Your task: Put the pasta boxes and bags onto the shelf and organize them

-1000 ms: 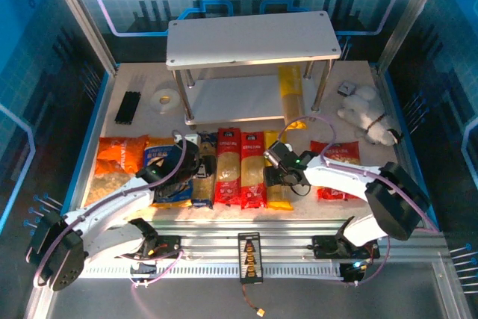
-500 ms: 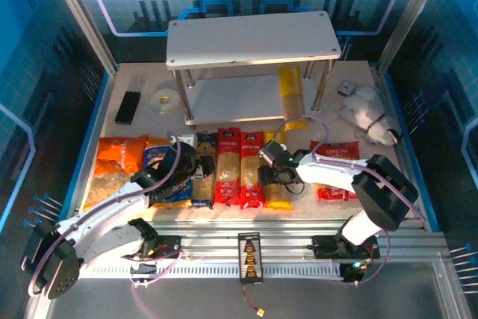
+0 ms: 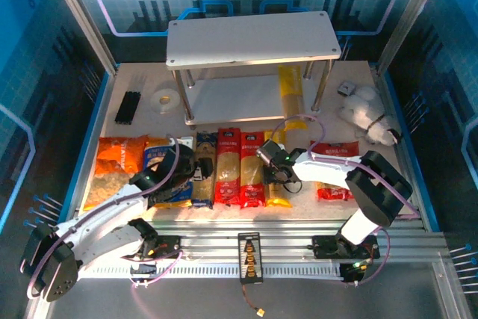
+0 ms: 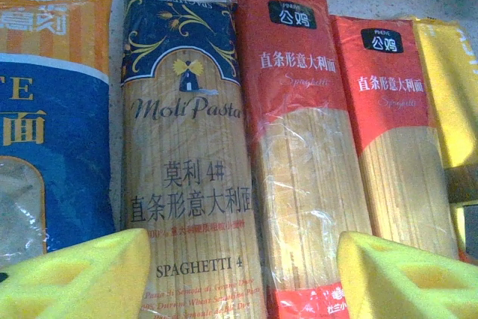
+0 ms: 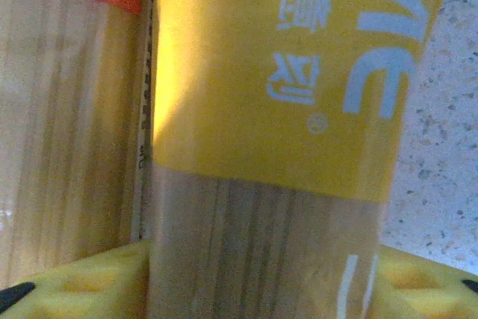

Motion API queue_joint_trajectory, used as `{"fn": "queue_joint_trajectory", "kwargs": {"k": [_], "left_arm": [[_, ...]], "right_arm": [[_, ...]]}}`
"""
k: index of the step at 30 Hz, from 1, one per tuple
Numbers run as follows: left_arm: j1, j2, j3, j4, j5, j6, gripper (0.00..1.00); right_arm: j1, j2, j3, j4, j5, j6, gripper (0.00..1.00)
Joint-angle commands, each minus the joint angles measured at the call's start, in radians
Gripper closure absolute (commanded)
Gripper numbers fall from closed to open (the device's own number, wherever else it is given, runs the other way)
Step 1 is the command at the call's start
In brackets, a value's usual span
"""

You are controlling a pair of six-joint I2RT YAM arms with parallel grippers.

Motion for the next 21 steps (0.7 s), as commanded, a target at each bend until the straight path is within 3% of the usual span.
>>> {"fn": "queue_joint_trajectory", "kwargs": {"k": [1, 4, 8, 14, 21], "left_arm": [[-0.009, -0.02, -0.015, -0.014, -0.021, -0.008, 0.32], [-0.009, -0.022, -0.015, -0.013, -0.02, -0.007, 0.32], [-0.008, -0.021, -0.015, -0.008, -0.022, -0.008, 0.32], [-0.009, -0.004, -0.006, 0.006, -0.016, -0.004, 0.32], [-0.009, 0.015, 0.0, 0.019, -0.011, -0.001, 0.32]], "right_arm": [[-0.001, 0.012, -0.017, 0.011, -0.033, 0.005, 0.5], [0.001, -0.032, -0.017, -0.014, -0.033, -0.003, 0.63], [0.005, -0.111, -0.007, -0.064, -0.017, -0.013, 0.73], [0.015, -0.247, 0.024, -0.153, 0.005, -0.026, 1.0], [0.036, -0.389, 0.051, -0.242, 0.008, -0.038, 1.0]]}}
